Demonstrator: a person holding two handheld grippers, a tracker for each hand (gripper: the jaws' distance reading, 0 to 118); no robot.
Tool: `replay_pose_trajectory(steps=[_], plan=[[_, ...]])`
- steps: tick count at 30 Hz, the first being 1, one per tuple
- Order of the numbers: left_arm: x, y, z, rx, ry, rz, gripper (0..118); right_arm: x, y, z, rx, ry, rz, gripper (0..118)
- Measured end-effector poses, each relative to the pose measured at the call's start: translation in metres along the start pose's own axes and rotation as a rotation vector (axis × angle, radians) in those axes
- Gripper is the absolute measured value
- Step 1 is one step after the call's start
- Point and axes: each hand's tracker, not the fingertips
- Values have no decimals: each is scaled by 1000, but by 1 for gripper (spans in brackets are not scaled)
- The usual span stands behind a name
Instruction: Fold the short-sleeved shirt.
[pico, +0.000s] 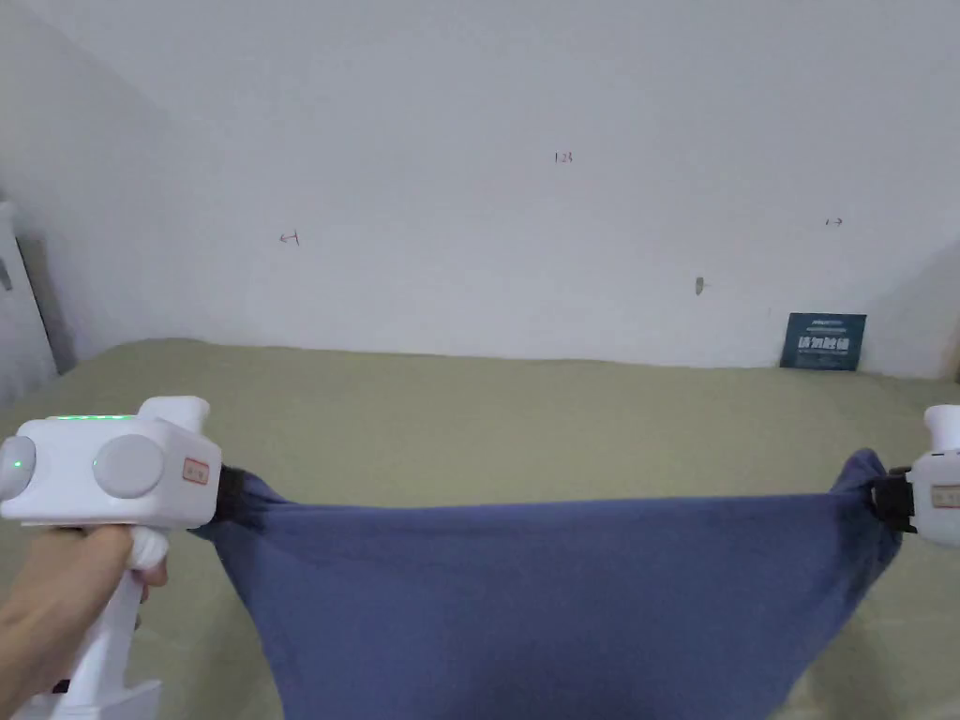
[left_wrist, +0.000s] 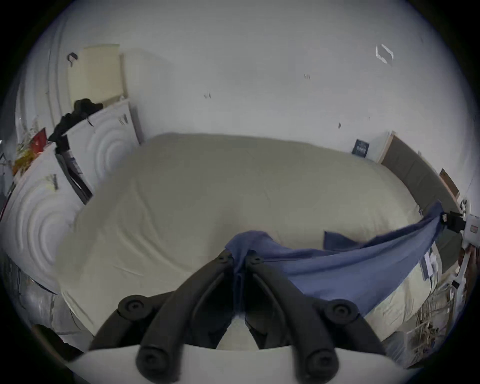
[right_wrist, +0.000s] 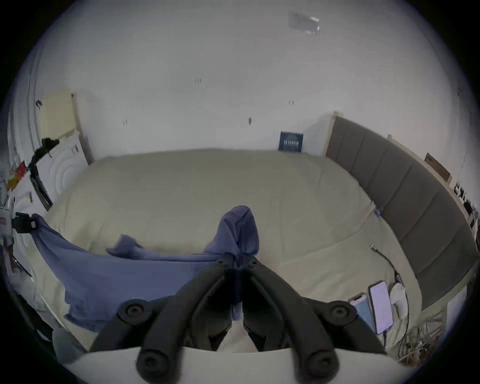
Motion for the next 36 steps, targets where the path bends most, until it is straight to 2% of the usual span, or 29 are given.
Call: replay_pose_trajectory(steps=[3,6,14,17,27,31,36], plan=[[-3,18,25,46,9,-10,8,-6,21,24,48,10,5,6],[3,37,41,91,29,-14,8,-16,36,44,116,-24,15,6],[23,106,35,165,68,-4,8,-28,103,34,177,-127,39,6],[34,138,15,161,101,2,8,-28,136,8,176,-161,90,6],[55,220,-73,200,151,32,8,-36,199,-105,192,-226,68,6],[63,233,-118,227,213,-2,8,-41,208,-147,204,-239,40,6],[65,219,-178,232,261,-75,8,-47,192,-193,185,-255,61,5]])
